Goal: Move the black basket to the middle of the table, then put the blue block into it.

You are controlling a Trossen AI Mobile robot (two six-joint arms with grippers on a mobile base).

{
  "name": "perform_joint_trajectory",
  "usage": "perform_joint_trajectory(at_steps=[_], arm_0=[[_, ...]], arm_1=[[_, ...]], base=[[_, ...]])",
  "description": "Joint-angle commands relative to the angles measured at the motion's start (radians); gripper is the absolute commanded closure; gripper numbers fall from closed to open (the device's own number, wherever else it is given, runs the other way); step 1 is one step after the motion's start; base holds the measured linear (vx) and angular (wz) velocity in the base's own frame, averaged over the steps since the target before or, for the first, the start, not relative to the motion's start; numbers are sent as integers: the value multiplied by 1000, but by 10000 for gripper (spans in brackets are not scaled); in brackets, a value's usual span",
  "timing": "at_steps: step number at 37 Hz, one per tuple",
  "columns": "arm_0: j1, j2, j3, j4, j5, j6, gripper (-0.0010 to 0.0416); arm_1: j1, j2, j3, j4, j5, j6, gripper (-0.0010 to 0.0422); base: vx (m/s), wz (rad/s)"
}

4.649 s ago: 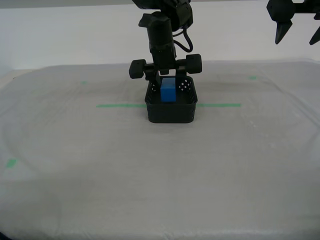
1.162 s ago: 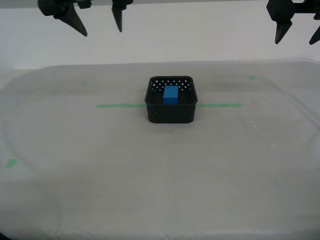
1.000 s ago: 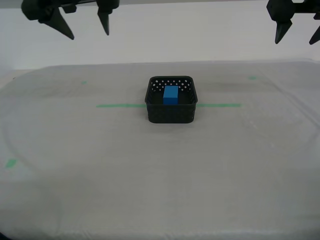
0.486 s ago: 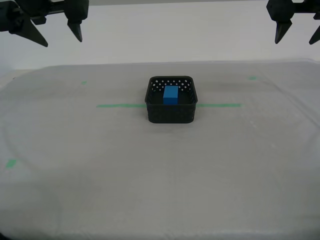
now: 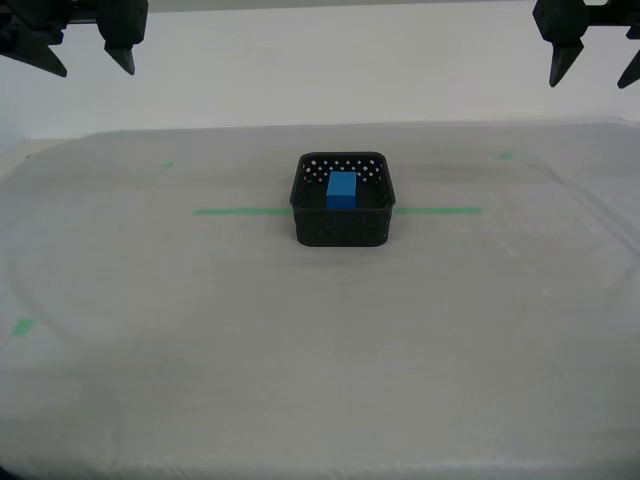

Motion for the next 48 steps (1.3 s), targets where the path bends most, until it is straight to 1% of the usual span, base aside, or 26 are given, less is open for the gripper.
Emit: perform_joint_trajectory(at_steps=[1, 6, 9, 13, 19, 48], arm_0=[[0, 0, 1, 3, 0, -1, 7], [0, 0, 1, 5, 0, -1, 7], [0, 0, 1, 5, 0, -1, 7], [0, 0, 1, 6, 0, -1, 7], [0, 0, 1, 7, 0, -1, 7], [0, 0, 1, 7, 0, -1, 7]], arm_1=[[2, 0, -14, 42, -23, 11, 11], [5, 0, -64, 121, -31, 19, 12], [6, 0, -102, 193, -50, 39, 12], [8, -2, -141, 272, -50, 31, 12], [8, 0, -143, 271, -49, 20, 12], [8, -1, -143, 271, -48, 21, 12]], base=[[0, 0], [0, 0], [0, 0], [0, 0], [0, 0], [0, 0]])
